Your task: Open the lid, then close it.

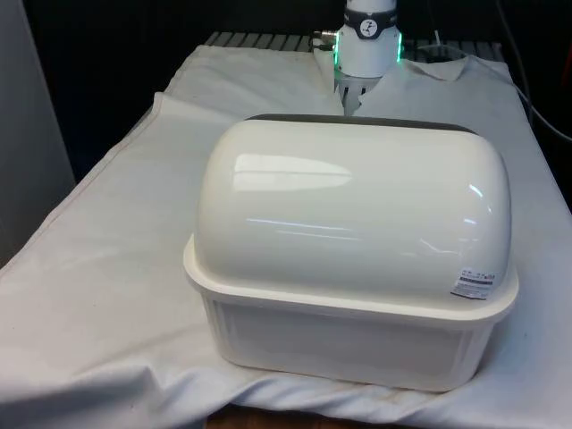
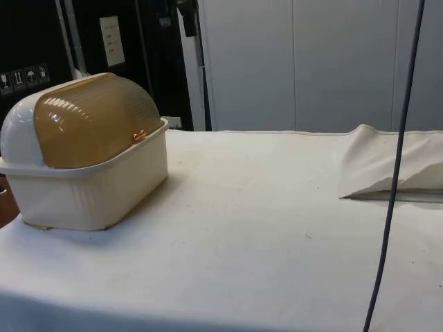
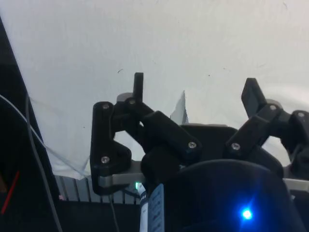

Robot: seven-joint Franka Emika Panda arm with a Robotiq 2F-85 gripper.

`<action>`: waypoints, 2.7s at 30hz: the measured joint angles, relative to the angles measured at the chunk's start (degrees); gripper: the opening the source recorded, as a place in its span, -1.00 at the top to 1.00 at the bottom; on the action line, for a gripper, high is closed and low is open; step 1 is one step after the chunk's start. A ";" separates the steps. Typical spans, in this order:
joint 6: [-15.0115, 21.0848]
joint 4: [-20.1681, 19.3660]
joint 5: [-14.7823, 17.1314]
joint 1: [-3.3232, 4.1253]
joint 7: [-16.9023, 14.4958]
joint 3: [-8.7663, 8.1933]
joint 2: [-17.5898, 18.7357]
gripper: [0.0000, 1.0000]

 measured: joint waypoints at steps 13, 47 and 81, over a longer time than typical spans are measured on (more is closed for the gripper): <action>-0.06 0.00 0.00 0.00 0.00 0.00 0.00 0.40; 12.72 -11.12 -1.78 0.00 0.00 0.06 -5.56 1.00; 33.98 -24.81 -2.12 0.00 1.66 -0.11 -7.56 1.00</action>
